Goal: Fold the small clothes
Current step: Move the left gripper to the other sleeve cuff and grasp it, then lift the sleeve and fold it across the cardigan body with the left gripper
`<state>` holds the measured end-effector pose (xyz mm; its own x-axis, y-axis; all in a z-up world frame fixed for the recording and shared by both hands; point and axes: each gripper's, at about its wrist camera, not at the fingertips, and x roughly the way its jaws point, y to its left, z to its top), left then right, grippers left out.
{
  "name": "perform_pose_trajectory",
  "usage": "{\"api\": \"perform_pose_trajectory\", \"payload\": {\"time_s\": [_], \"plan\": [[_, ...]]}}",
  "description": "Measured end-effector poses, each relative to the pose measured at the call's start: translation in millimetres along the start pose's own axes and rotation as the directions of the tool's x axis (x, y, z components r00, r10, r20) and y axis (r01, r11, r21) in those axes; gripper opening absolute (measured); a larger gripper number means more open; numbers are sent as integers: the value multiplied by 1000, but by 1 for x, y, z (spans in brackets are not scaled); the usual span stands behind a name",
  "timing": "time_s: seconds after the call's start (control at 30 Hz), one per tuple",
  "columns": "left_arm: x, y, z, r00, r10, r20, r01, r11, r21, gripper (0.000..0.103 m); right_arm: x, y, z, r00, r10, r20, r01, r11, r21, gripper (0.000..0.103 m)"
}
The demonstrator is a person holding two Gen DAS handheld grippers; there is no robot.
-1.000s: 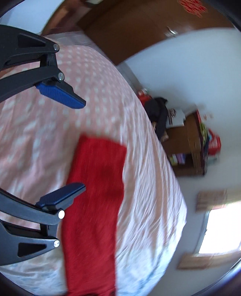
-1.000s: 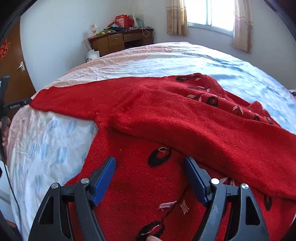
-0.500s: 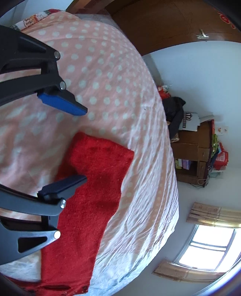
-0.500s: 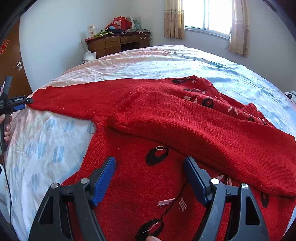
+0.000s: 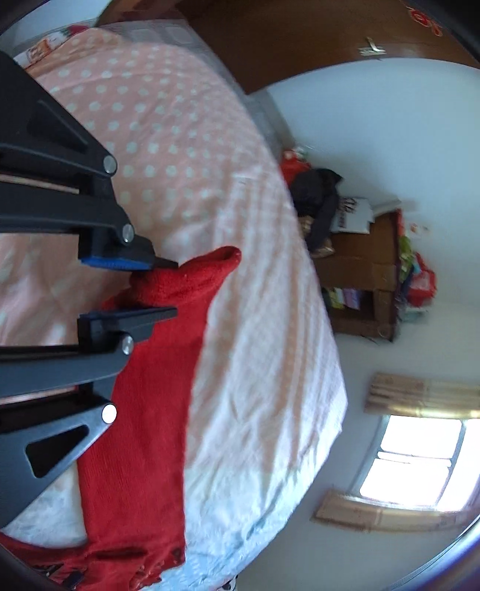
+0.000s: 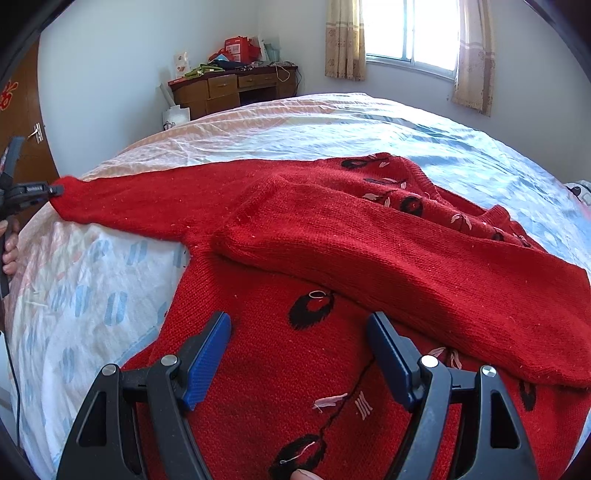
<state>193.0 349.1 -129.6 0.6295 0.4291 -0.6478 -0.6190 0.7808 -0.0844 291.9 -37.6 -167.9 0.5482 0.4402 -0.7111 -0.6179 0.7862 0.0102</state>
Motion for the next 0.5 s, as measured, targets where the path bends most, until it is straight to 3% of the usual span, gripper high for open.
{"api": "perform_pose_trajectory", "payload": {"time_s": [0.27,0.4,0.5], "plan": [[-28,-38,24,995,-94,33,93,995,31,18,-4,-8,3,999,35,3,-35,999,37,77],[-52,-66,39,982,-179,61,176,983,48,18,-22,-24,1,998,51,24,-54,993,110,77],[-71,-88,49,970,-224,96,217,973,74,18,-42,-29,-3,1000,21,9,-22,996,88,77]]}}
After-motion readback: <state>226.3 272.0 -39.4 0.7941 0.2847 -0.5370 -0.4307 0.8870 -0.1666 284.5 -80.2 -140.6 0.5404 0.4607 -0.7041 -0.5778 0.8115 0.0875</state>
